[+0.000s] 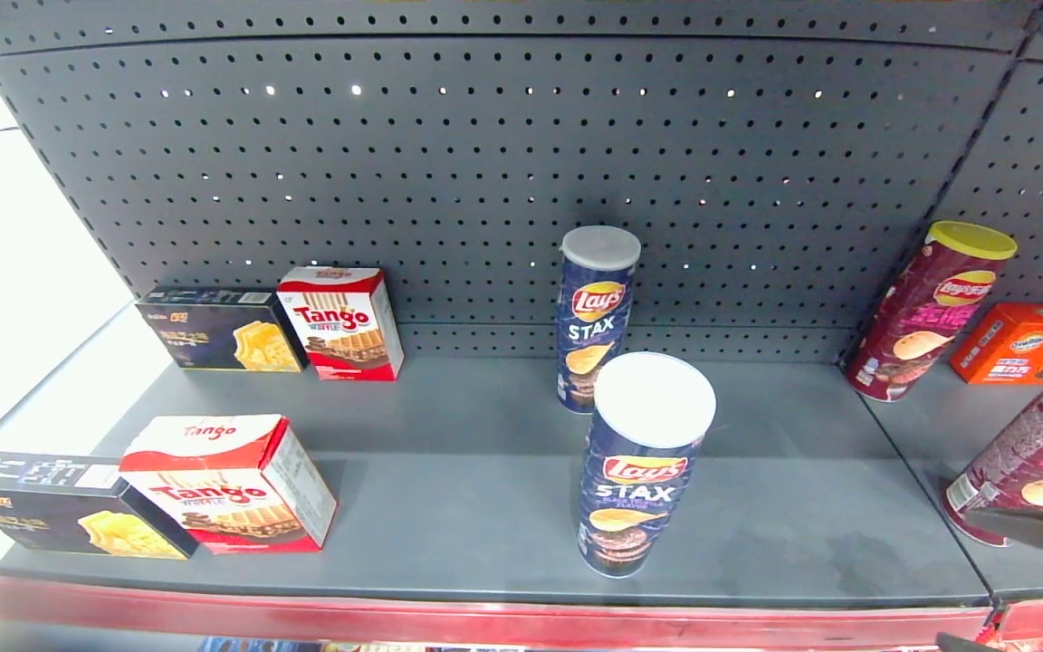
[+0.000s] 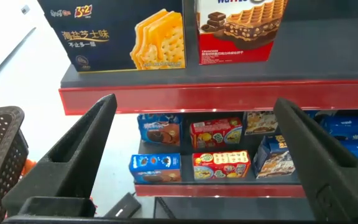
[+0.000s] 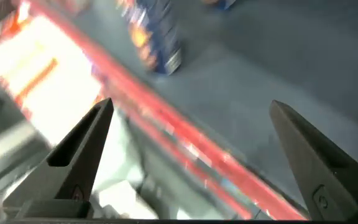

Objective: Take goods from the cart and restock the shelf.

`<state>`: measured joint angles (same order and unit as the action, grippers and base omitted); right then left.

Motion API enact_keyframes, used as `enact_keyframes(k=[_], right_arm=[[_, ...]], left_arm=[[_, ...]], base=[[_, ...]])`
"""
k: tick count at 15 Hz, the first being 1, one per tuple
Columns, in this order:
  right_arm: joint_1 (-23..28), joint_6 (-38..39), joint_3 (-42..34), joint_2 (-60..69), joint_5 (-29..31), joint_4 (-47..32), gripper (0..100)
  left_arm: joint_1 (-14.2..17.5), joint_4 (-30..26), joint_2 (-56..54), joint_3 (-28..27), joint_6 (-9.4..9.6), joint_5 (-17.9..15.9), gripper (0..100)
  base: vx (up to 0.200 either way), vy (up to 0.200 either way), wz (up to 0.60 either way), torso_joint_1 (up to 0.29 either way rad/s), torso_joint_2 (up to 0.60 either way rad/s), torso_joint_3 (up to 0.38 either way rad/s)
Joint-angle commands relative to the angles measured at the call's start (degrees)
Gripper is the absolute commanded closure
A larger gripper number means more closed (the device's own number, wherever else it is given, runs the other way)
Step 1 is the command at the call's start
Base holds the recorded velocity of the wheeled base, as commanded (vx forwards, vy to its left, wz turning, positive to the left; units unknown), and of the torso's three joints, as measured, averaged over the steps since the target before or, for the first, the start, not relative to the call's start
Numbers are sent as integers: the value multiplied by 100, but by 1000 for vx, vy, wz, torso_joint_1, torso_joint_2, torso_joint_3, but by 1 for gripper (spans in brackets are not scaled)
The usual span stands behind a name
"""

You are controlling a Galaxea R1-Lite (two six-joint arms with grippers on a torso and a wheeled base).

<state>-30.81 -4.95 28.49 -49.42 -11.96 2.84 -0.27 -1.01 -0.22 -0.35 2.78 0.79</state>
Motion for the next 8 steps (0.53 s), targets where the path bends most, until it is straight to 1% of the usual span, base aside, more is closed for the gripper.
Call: enact_keyframes(k=[1,2,3,4,7,8], right_arm=[[-224,-85,-19,-780,9,76,0],[-224,-120,-10,-982,80,182,0],[-233,-120,69,-1316,343,226,0],[-242,-129,113,-1474,414,243,0],[-224,-120,394,-1975,475,358,0],[-242,-120,623,-2212,475,349,0]], left_arm=[[0,5,22,9,3,0,0],[0,5,22,9,3,9,0],[0,5,22,9,21,26,0],[0,5,22,9,21,26,0],[0,5,22,9,21,26,0],[0,13,22,9,30,26,0]], base=[[0,0,0,0,0,0],[0,0,0,0,0,0],[0,0,0,0,0,0],[0,0,0,0,0,0],[0,0,0,0,0,0],[0,0,0,0,0,0]])
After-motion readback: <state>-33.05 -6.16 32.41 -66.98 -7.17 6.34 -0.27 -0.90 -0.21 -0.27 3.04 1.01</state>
